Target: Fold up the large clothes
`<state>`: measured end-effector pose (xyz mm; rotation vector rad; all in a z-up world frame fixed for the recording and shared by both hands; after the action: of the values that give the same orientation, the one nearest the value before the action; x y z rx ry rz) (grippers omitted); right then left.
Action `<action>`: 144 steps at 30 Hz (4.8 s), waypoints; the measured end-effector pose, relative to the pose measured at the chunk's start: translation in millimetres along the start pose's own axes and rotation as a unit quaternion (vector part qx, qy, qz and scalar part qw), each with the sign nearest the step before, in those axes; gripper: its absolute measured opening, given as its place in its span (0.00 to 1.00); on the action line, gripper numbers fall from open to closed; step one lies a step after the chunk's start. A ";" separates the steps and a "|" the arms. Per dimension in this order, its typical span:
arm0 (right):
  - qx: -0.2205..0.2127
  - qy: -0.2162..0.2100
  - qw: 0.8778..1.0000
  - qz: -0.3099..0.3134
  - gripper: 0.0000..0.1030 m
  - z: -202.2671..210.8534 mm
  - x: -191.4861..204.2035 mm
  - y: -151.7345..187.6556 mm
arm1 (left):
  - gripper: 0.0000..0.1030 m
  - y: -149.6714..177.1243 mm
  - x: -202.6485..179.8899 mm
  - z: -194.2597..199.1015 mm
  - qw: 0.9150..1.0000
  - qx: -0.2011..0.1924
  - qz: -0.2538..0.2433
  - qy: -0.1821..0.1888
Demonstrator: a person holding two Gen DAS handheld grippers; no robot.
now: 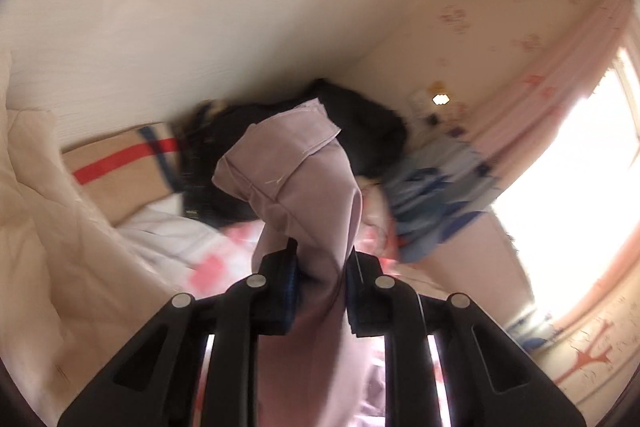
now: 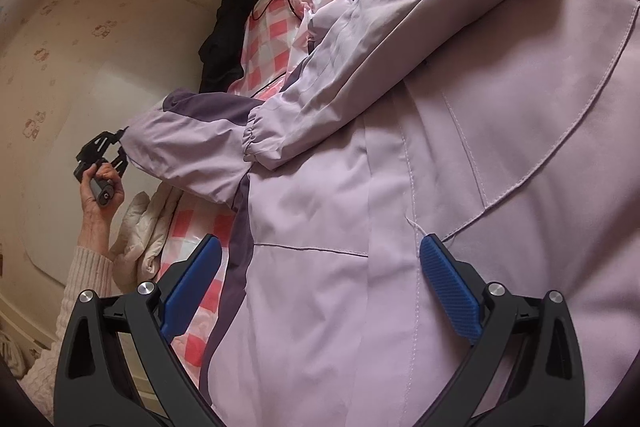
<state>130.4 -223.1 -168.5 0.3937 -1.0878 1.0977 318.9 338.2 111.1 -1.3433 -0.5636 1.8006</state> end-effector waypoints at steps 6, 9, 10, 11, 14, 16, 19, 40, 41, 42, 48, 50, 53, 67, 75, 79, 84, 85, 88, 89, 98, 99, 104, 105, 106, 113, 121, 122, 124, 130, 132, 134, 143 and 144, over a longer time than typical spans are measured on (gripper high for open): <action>0.010 0.005 1.000 -0.002 0.93 0.8 6.5 2.3 | 0.19 9.4 -99.6 23.8 0.996 -0.015 -0.032 0.087; 0.008 -0.002 1.000 -0.009 0.93 2.6 10.2 2.2 | 0.19 24.3 -161.5 24.4 0.989 -0.009 -0.078 0.123; 0.005 -0.007 1.000 -0.012 0.93 5.5 11.4 0.2 | 0.19 34.9 -181.2 27.5 0.986 -0.004 -0.092 0.136; 0.000 -0.011 1.000 -0.014 0.93 9.2 12.5 -1.9 | 0.19 45.1 -203.1 25.8 0.983 0.001 -0.109 0.148; -0.029 -0.023 0.999 -0.018 0.93 30.0 15.8 -15.5 | 0.18 80.6 -257.6 16.4 0.973 0.019 -0.155 0.173; -0.051 -0.034 0.998 -0.027 0.93 47.3 15.6 -26.4 | 0.18 112.1 -291.0 7.1 0.964 0.036 -0.185 0.185; -0.082 -0.047 0.995 -0.042 0.93 71.6 10.0 -44.2 | 0.18 161.2 -327.4 -8.4 0.955 0.067 -0.206 0.204; -0.154 -0.144 0.955 -0.209 0.93 145.9 -60.4 -97.6 | 0.22 464.3 -349.3 -129.0 0.894 0.313 -0.250 0.199; -0.155 -0.144 0.954 -0.211 0.93 145.7 -61.3 -98.0 | 0.23 469.4 -346.9 -127.9 0.892 0.315 -0.255 0.200; -0.156 -0.144 0.954 -0.212 0.93 145.4 -61.8 -98.1 | 0.31 475.0 -346.6 -126.8 0.889 0.318 -0.260 0.204; -0.151 -0.147 0.953 -0.218 0.93 138.1 -65.5 -98.4 | 0.83 492.8 -364.0 -94.2 0.831 0.342 -0.386 0.206; -0.148 -0.150 0.952 -0.221 0.93 137.3 -67.5 -95.1 | 0.82 486.6 -360.6 -77.8 0.825 0.332 -0.416 0.191; -0.149 -0.147 0.954 -0.214 0.93 136.0 -65.0 -95.8 | 0.85 450.1 -336.1 -44.4 0.850 0.301 -0.394 0.175; -0.179 0.034 0.982 -0.057 0.93 93.4 -6.4 -186.3 | 0.93 338.7 -127.3 46.6 0.960 0.167 -0.223 -0.004; -0.158 0.090 0.983 -0.003 0.21 55.3 23.7 -236.5 | 0.93 318.3 -103.7 51.7 0.968 0.157 -0.196 -0.016; -0.227 0.014 0.967 0.111 0.20 99.1 114.5 -246.9 | 0.93 314.3 -94.2 51.1 0.971 0.155 -0.180 -0.030; -0.219 0.072 0.969 0.086 0.20 95.6 56.2 -260.8 | 0.93 319.4 -91.0 45.4 0.972 0.166 -0.164 -0.035; -0.194 0.100 0.973 0.069 0.20 84.7 26.1 -260.2 | 0.93 322.1 -91.6 42.6 0.970 0.172 -0.166 -0.038; -0.123 0.158 0.980 -0.013 0.27 61.6 -56.5 -251.6 | 0.93 331.7 -89.3 35.5 0.966 0.191 -0.169 -0.048; -0.120 0.135 0.983 -0.035 0.30 64.1 -69.3 -247.8 | 0.93 334.3 -88.0 33.4 0.965 0.197 -0.169 -0.050; -0.253 0.144 0.954 0.072 0.69 120.3 21.8 -260.4 | 0.93 332.5 -76.0 31.8 0.966 0.202 -0.149 -0.064; -0.225 0.158 0.955 0.114 0.71 93.7 41.3 -260.6 | 0.93 333.6 -76.5 31.0 0.966 0.204 -0.148 -0.065; -0.099 0.320 0.928 0.163 0.72 -19.6 -1.2 -263.7 | 0.93 336.9 -76.7 27.6 0.962 0.212 -0.156 -0.070; -0.063 0.335 0.930 0.136 0.72 -30.9 -38.1 -261.5 | 0.93 336.5 -75.7 27.4 0.962 0.213 -0.156 -0.071; -0.051 0.342 0.930 0.122 0.71 -35.6 -56.8 -261.1 | 0.93 336.0 -73.6 27.6 0.962 0.215 -0.153 -0.072; -0.115 0.270 0.926 0.237 0.79 -44.5 67.2 -210.2 | 0.93 327.4 -55.8 32.8 0.965 0.215 -0.126 -0.082; 0.042 0.359 0.879 0.312 0.89 -189.5 44.7 -144.7 | 0.93 322.9 -47.1 36.0 0.964 0.218 -0.124 -0.089; 0.042 0.340 0.893 0.292 0.89 -180.2 50.2 -150.0 | 0.93 322.3 -44.2 36.8 0.963 0.219 -0.124 -0.092; 0.007 0.309 0.908 0.284 0.89 -146.0 65.3 -160.4 | 0.93 319.2 -37.1 38.9 0.964 0.219 -0.118 -0.096; -0.143 0.355 0.899 0.211 0.89 -10.4 25.9 -214.0 | 0.93 313.1 -27.5 42.7 0.967 0.214 -0.095 -0.103; -0.126 0.370 0.908 0.150 0.89 1.5 -24.4 -229.1 | 0.93 315.3 -33.6 41.5 0.966 0.213 -0.105 -0.102; -0.075 0.384 0.908 0.150 0.89 -9.7 -53.1 -226.0 | 0.93 320.2 -42.7 37.7 0.962 0.216 -0.129 -0.103; -0.037 0.235 0.957 0.166 0.90 134.0 16.7 -147.7 | 0.93 341.9 -72.9 29.8 0.943 0.245 -0.210 -0.085; -0.032 0.237 0.958 0.159 0.91 158.6 10.4 -125.4 | 0.93 341.7 -78.7 34.4 0.943 0.247 -0.211 -0.071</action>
<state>158.2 -389.8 -57.1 -0.1060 -0.7665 1.3493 181.4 80.6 -86.0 -0.6944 -0.3975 1.5482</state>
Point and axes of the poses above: each gripper's, at about its wrist camera, not at the fingertips, and z roughly against the way its jaws point, x to its left, y to its underside, the point moved 6 cm from there along -z, roughly the way its jaws point, and after that the axes turned 10 degrees about -z, right-handed, at the moved point
